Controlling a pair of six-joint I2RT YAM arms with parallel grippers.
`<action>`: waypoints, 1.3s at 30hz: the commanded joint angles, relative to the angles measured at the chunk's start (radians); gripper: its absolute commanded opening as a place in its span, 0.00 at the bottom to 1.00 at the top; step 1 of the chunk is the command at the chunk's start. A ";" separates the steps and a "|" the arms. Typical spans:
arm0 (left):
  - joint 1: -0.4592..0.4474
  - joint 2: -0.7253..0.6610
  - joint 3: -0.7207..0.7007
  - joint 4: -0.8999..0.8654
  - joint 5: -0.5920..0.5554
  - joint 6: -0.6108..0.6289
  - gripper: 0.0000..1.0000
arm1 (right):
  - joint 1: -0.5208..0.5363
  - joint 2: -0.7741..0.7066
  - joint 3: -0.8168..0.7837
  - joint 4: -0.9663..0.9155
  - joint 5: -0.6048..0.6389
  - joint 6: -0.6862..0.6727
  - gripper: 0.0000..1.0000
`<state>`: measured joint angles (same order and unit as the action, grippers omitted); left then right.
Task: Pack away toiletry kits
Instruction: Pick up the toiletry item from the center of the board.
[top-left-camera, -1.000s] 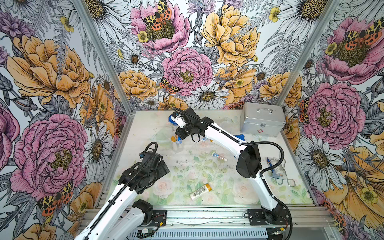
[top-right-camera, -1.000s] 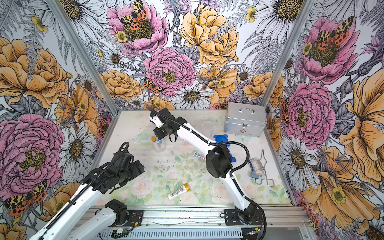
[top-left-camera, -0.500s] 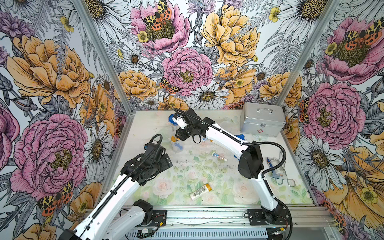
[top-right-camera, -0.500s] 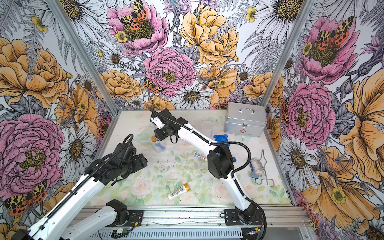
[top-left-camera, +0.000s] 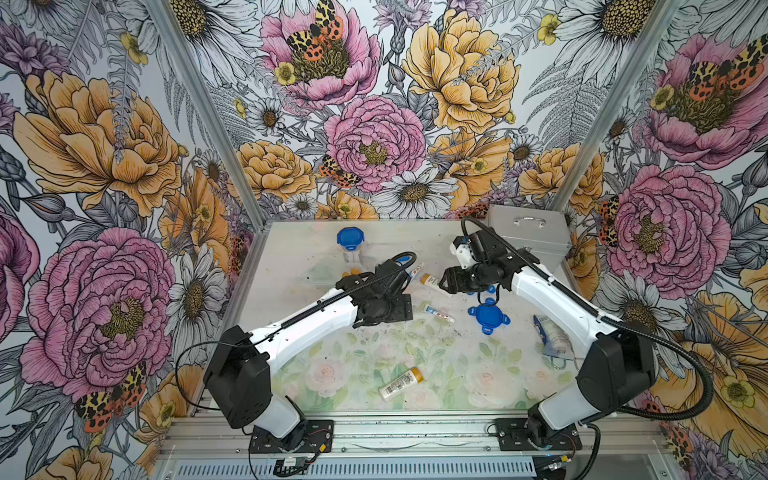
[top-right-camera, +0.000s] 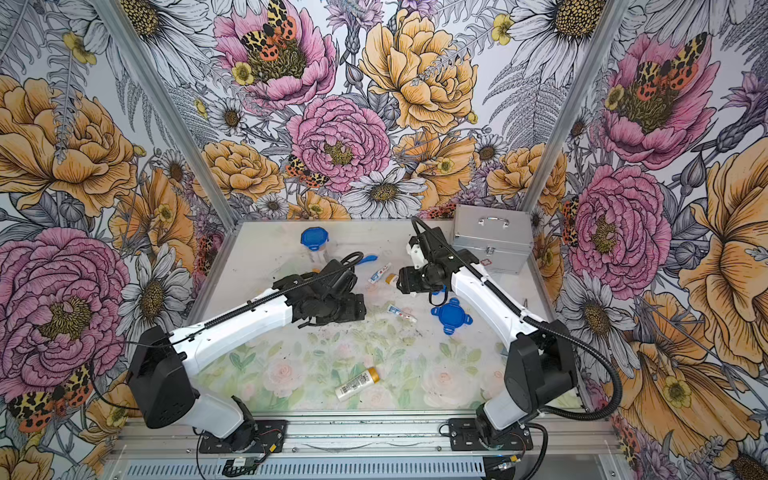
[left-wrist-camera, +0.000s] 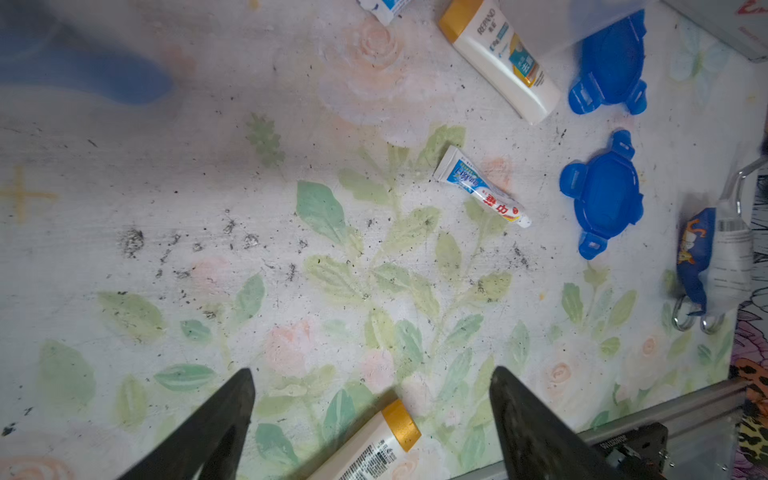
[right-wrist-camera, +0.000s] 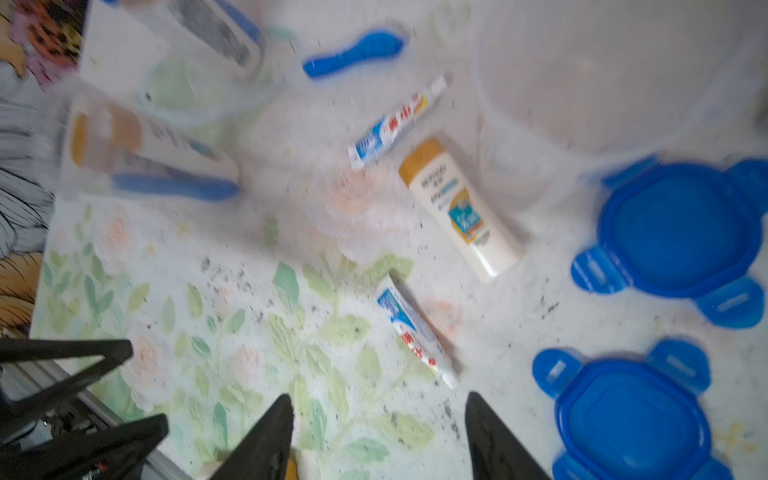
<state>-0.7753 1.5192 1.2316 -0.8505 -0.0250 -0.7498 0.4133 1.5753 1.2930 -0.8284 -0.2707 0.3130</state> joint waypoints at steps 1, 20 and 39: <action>0.042 -0.040 -0.015 0.065 0.082 0.023 0.88 | 0.019 0.059 -0.004 -0.050 -0.006 -0.043 0.64; 0.195 -0.222 -0.129 0.064 0.142 0.026 0.88 | 0.092 0.433 0.169 -0.132 0.150 -0.217 0.47; 0.252 -0.304 -0.149 0.068 0.308 0.112 0.83 | 0.193 0.256 0.111 -0.015 -0.017 -0.254 0.00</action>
<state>-0.5411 1.2259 1.0672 -0.8032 0.1978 -0.6876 0.5816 1.9530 1.3914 -0.9321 -0.1764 0.0696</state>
